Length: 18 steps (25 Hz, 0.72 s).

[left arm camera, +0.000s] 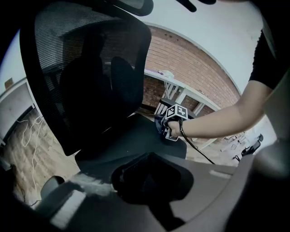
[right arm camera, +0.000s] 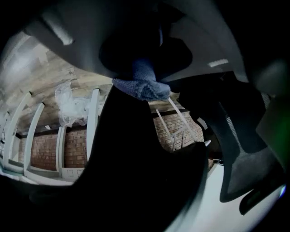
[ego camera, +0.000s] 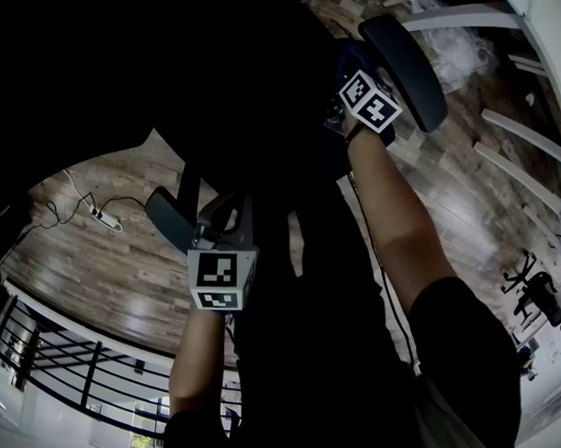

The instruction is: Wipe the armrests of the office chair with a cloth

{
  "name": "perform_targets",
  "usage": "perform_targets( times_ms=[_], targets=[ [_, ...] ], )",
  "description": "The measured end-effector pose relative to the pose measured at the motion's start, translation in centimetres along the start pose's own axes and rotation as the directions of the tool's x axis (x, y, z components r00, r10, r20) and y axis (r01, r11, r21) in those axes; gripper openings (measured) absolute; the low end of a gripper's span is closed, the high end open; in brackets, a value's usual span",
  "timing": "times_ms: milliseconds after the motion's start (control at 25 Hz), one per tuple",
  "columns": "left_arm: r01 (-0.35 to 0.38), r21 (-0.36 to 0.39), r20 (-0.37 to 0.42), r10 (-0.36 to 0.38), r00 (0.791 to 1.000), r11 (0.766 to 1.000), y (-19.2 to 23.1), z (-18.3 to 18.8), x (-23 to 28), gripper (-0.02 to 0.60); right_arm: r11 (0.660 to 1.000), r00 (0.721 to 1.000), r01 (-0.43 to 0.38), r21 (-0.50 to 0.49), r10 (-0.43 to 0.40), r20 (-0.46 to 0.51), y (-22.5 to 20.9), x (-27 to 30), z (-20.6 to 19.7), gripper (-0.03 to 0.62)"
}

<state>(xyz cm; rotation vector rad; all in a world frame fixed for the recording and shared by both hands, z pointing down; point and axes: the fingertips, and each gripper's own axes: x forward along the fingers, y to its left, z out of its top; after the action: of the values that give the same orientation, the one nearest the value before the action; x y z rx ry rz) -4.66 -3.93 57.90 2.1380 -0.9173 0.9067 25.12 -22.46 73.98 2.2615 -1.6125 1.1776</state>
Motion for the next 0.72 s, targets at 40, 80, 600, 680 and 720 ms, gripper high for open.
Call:
perform_targets(
  times_ms=[40, 80, 600, 680, 720],
  targets=[
    [0.000, -0.012, 0.004, 0.000, 1.000, 1.000, 0.2, 0.0, 0.0, 0.005, 1.000, 1.000, 0.011, 0.005, -0.010, -0.020, 0.0, 0.5, -0.2, 0.077],
    [0.003, -0.029, 0.008, -0.003, 1.000, 1.000, 0.3, -0.2, 0.0, 0.005, 1.000, 0.999, 0.025, -0.001, -0.025, -0.041, 0.0, 1.0, -0.3, 0.077],
    [0.029, -0.126, 0.034, -0.025, 0.999, 0.992, 0.1, 0.3, -0.6, 0.005, 0.993, 0.994, 0.080, 0.089, -0.086, 0.067, 0.6, -2.3, 2.2, 0.074],
    [0.029, -0.111, 0.045, -0.024, 0.999, 0.993, 0.3, 0.9, -1.1, 0.005, 0.986, 0.991, 0.083, 0.142, -0.097, 0.094, 0.2, -4.2, 2.8, 0.074],
    [0.029, -0.107, 0.052, -0.023, 0.998, 0.994, 0.3, 1.2, -1.4, 0.005, 0.985, 0.990, 0.084, 0.152, -0.099, 0.099, 0.1, -5.1, 3.0, 0.075]
  ],
)
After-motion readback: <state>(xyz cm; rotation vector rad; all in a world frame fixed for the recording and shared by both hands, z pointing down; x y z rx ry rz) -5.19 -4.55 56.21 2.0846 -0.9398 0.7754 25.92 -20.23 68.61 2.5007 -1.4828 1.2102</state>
